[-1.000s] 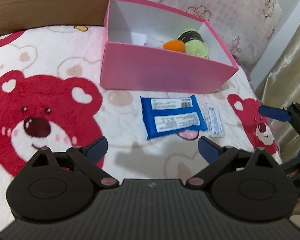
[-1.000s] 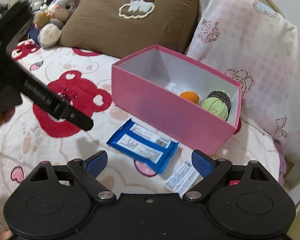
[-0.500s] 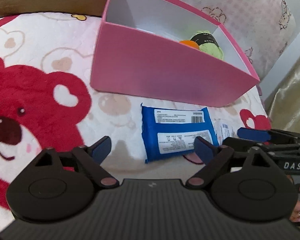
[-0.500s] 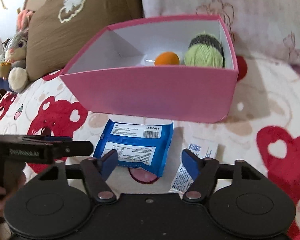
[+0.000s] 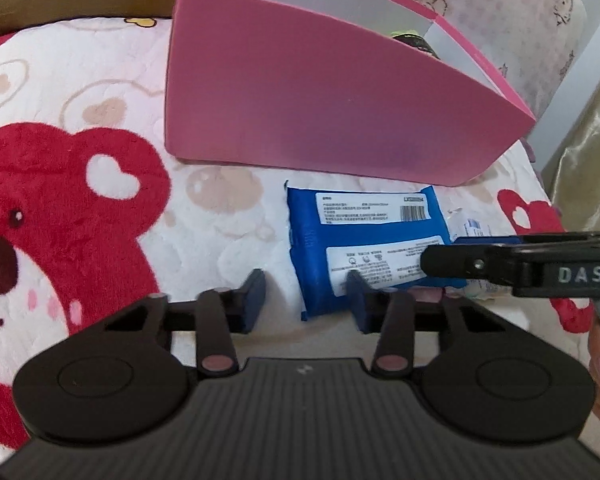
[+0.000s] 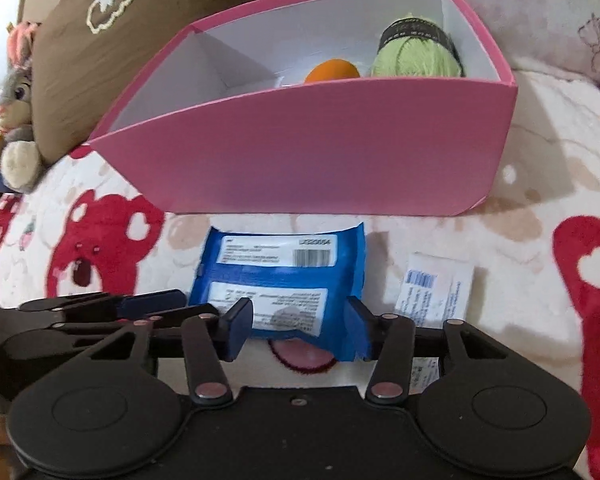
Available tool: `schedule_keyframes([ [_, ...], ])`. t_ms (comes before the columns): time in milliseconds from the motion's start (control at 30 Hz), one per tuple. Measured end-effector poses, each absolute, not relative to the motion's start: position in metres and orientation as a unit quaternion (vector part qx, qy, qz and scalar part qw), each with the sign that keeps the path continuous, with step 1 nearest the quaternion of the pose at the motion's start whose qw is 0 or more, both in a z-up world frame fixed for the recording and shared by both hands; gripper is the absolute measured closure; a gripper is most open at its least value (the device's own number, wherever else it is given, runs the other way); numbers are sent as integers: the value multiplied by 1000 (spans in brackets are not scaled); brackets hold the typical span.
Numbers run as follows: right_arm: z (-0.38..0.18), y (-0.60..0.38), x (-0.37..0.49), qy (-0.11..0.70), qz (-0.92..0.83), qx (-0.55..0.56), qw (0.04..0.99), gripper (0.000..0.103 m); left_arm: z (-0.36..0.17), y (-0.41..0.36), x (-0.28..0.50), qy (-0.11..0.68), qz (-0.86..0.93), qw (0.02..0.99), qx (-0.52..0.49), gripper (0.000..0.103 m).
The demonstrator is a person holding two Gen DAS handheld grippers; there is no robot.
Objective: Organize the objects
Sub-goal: 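Move the left tool down to the blue wipes pack, then close the left gripper on the blue wipes pack and lift it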
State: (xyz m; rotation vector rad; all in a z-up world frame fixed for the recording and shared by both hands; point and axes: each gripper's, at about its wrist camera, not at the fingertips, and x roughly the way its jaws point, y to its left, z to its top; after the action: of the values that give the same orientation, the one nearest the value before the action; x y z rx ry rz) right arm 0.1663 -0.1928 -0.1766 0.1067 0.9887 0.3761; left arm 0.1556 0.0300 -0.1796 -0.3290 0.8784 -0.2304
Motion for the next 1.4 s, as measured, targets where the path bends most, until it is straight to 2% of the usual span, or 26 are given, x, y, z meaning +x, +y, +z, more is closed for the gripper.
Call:
schedule_keyframes([
  [67,-177,-188,166,465,166,26,869,48,-181,33,157,424,-119,879,-181,81],
  [133,-179,-185,167,463,151,-1,873,48,-182,35,156,425,-122,876,-191,83],
  [233,-189,-193,172,483,157,43,860,48,-182,32,155,421,-123,879,-186,84],
  [300,-194,-199,173,488,162,79,854,59,-182,32,154,418,-125,880,-189,84],
  [400,-192,-191,167,477,162,62,862,64,-182,34,157,428,-126,872,-199,84],
  [800,-185,-173,136,489,181,19,853,64,-176,48,142,536,-155,808,-189,81],
  [1000,-186,-176,132,470,156,26,868,64,-174,66,147,491,-128,832,-223,80],
  [1067,-186,-179,135,471,158,26,868,64,-176,70,150,479,-133,837,-227,70],
  [1133,-186,-182,135,468,161,34,868,64,-181,73,151,482,-139,831,-241,70],
  [1200,-187,-181,133,457,163,40,873,64,-181,72,148,472,-146,834,-246,71],
  [1267,-189,-180,130,454,168,40,874,64,-183,67,148,465,-129,840,-248,83],
  [1400,-191,-178,129,452,171,29,875,64,-181,57,144,454,-109,854,-229,84],
])
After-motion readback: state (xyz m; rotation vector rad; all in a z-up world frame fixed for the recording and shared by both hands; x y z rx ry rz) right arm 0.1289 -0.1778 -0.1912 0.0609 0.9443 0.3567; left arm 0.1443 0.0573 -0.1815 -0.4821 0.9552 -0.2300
